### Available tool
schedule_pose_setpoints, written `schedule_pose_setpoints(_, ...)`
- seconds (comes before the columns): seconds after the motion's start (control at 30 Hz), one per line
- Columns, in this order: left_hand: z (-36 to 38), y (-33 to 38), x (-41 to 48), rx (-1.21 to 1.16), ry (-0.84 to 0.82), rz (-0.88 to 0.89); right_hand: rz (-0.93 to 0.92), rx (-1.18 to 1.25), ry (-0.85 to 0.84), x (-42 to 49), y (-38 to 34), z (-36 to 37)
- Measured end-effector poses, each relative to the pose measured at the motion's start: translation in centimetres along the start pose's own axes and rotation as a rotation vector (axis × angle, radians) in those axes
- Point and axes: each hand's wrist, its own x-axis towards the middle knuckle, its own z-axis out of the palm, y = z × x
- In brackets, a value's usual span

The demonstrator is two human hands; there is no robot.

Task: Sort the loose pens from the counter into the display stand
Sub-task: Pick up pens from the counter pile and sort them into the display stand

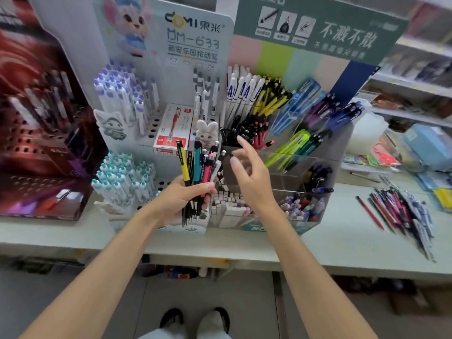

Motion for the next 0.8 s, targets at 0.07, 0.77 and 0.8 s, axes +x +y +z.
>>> schedule_pose_setpoints(0.07,0.5,0.1,0.2,-0.021,-0.053,-0.009,0.122,0.277,-0.188,0.6,-2.2,-0.9)
schedule_pose_setpoints(0.77,-0.5,-0.6,1.3,-0.068,-0.011,-0.001,-0.105,-0.158,0.264,1.1,3.2,-0.6)
schedule_pose_setpoints(0.8,-0.4,-0.6,1.3,-0.086,-0.02,-0.008,-0.131,-0.228,0.224,1.1,4.0,0.0)
